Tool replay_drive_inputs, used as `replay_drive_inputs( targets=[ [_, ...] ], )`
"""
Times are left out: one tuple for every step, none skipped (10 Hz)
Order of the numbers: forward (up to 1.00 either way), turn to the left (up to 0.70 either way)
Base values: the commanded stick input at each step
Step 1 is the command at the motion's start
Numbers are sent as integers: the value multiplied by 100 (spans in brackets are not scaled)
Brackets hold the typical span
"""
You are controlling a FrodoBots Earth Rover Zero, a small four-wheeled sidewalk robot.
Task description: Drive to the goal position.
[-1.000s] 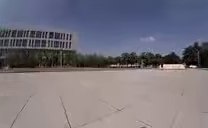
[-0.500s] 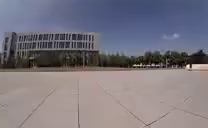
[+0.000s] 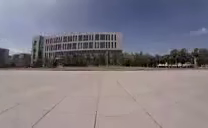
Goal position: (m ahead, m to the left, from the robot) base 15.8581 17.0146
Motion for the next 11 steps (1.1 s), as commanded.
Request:
replay_drive_inputs(
  targets=[
    [70,37],
    [70,37],
    [70,37],
    [70,37],
    [70,37],
    [70,37],
    [70,37],
    [70,32],
    [70,13],
    [70,2],
    [70,2]
  ],
)
